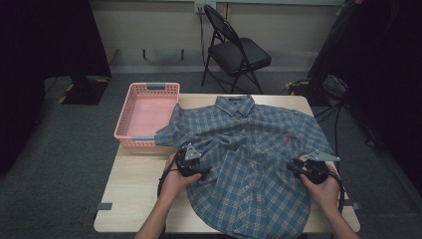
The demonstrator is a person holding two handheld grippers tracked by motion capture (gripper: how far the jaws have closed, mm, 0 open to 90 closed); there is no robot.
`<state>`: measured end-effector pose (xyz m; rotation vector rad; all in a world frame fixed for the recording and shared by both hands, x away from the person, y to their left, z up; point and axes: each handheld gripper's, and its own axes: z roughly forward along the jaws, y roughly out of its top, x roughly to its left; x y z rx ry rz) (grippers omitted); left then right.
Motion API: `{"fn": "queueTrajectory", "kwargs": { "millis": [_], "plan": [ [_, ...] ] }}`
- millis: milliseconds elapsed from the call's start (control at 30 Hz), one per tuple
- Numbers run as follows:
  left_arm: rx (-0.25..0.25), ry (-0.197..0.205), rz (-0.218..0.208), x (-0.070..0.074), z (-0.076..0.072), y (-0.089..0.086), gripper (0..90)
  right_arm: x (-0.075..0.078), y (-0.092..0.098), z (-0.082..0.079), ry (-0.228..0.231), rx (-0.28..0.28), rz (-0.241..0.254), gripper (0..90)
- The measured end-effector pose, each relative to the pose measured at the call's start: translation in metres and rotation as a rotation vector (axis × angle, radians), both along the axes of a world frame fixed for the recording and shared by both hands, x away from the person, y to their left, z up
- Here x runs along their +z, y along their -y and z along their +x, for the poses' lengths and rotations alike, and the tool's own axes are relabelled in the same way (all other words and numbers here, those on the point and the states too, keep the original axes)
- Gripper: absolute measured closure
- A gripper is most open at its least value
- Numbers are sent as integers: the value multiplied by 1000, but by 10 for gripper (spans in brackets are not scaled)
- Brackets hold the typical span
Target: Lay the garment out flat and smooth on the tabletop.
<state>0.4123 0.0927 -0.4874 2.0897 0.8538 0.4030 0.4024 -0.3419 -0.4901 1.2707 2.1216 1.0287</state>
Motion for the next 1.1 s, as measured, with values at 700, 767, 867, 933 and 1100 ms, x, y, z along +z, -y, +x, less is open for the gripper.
{"fn": "queueTrajectory", "kwargs": {
  "millis": [700,767,867,933,1100],
  "plan": [
    [6,-3,-2,1,0,-4,338,4,15,-32,28,61,12,668],
    [6,-5,-3,1,0,-4,338,10,13,-27,67,40,27,495],
    [5,-6,-6,2,0,-5,337,13,7,-10,74,49,19,461],
    [5,-11,-11,2,0,-7,337,11,1,2,49,56,20,416],
    [11,-12,-18,3,-1,-14,330,2,-11,26,21,66,-45,291]
  ]
}}
